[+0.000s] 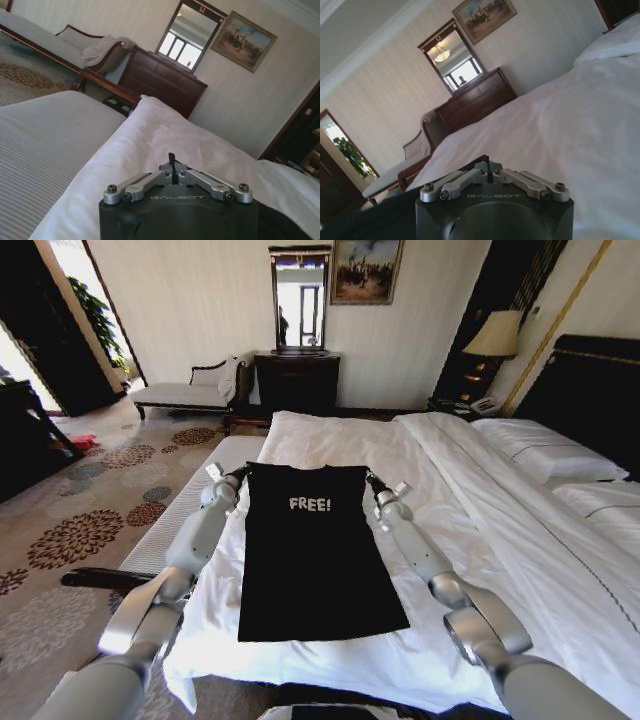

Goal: Fold the clothes on the bed.

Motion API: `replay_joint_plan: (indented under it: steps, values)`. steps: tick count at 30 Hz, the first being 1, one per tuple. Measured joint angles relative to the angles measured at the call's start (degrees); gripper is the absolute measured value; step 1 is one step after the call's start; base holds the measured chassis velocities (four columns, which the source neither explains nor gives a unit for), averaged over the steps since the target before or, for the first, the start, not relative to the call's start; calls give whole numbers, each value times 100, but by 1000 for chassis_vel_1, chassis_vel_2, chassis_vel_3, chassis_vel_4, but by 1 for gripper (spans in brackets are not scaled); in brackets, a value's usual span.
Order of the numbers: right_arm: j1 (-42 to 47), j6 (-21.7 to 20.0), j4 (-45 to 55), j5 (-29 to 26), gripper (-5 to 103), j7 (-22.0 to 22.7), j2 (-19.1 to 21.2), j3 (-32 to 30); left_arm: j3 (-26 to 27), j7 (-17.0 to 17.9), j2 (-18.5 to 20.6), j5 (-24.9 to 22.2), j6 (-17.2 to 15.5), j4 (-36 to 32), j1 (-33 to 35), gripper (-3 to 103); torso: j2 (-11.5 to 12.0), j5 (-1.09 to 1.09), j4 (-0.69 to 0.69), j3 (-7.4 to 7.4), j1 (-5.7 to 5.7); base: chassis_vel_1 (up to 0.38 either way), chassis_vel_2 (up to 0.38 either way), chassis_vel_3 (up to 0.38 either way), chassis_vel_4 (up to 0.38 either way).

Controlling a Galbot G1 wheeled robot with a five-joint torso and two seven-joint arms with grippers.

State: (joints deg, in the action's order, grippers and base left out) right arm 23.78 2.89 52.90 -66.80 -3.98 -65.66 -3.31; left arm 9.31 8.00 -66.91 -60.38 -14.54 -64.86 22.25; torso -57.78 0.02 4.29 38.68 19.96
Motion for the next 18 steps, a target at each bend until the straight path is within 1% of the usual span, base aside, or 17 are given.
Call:
replay_joint_plan:
  steps: [2, 3, 4, 5, 7, 8, 9, 11, 12, 14, 15, 18]
  values:
    - [328, -72, 408, -157, 0, 115, 445, 68, 0, 63, 286, -167, -45, -601, 444, 0, 0, -2, 3, 0, 0, 0, 0, 0, 0]
    - [328, -72, 408, -157, 0, 115, 445, 68, 0, 63, 286, -167, -45, -601, 444, 0, 0, -2, 3, 0, 0, 0, 0, 0, 0]
    - [473, -101, 629, -234, 0, 171, 636, 80, 14, 91, 413, -229, -57, -878, 652, 0, 0, -3, 5, 0, -1, 0, 0, 0, 0]
    - [637, -126, 882, -325, 0, 226, 827, 72, 42, 112, 519, -283, -63, -1142, 836, 0, 0, -4, 4, -1, -1, 0, 0, 0, 0]
    - [996, -193, 1408, -463, 0, 380, 1106, -90, 83, 134, 667, -364, -65, -1538, 1129, 0, 0, 2, 2, -2, -2, 0, 0, 0, 0]
    - [1195, -228, 1678, -515, 0, 474, 1223, -210, 95, 139, 732, -389, -66, -1700, 1255, 0, 0, -1, 2, -2, -2, 0, 0, 0, 0]
    - [1195, -228, 1678, -515, 0, 474, 1223, -210, 95, 139, 732, -389, -66, -1700, 1255, 0, 0, -1, 2, -2, -2, 0, 0, 0, 0]
    - [1559, -261, 2129, -577, 0, 628, 1399, -372, 164, 166, 888, -429, -66, -2074, 1586, 0, 0, -3, 8, -2, -1, 0, 0, 0, 0]
    - [1735, -262, 2333, -588, 0, 696, 1462, -419, 209, 196, 967, -453, -66, -2244, 1755, 0, -1, -2, 4, -2, -1, 0, 0, 0, 0]
    - [2054, -262, 2648, -601, 0, 820, 1547, -484, 298, 279, 1125, -475, -68, -2594, 2097, 0, 0, -2, 0, -1, -1, 0, 0, 0, 0]
    - [2054, -262, 2648, -601, 0, 820, 1547, -484, 298, 279, 1125, -475, -68, -2594, 2097, 0, 0, -2, 0, -1, -1, 0, 0, 0, 0]
    - [2568, -262, 3107, -611, 0, 1017, 1666, -581, 438, 405, 1398, -513, -98, -3225, 2657, 0, 0, -2, 1, -1, -2, 0, 0, 0, 0]
